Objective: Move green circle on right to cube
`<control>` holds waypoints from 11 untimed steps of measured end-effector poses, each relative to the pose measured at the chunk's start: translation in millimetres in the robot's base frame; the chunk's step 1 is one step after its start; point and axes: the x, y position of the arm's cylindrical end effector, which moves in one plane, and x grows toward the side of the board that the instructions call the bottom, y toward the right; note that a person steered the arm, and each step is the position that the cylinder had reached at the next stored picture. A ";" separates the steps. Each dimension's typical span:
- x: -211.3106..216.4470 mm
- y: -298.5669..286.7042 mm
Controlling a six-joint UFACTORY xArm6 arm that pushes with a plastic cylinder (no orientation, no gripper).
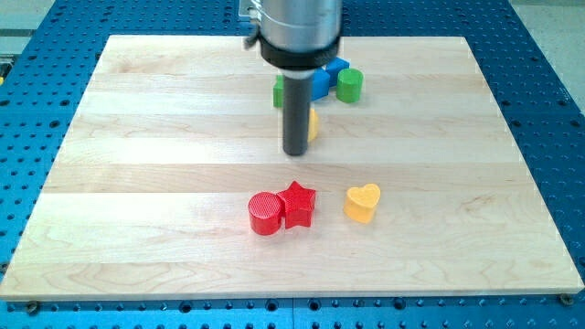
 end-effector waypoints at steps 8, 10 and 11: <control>-176.8 173.1; -105.9 107.8; -103.5 101.6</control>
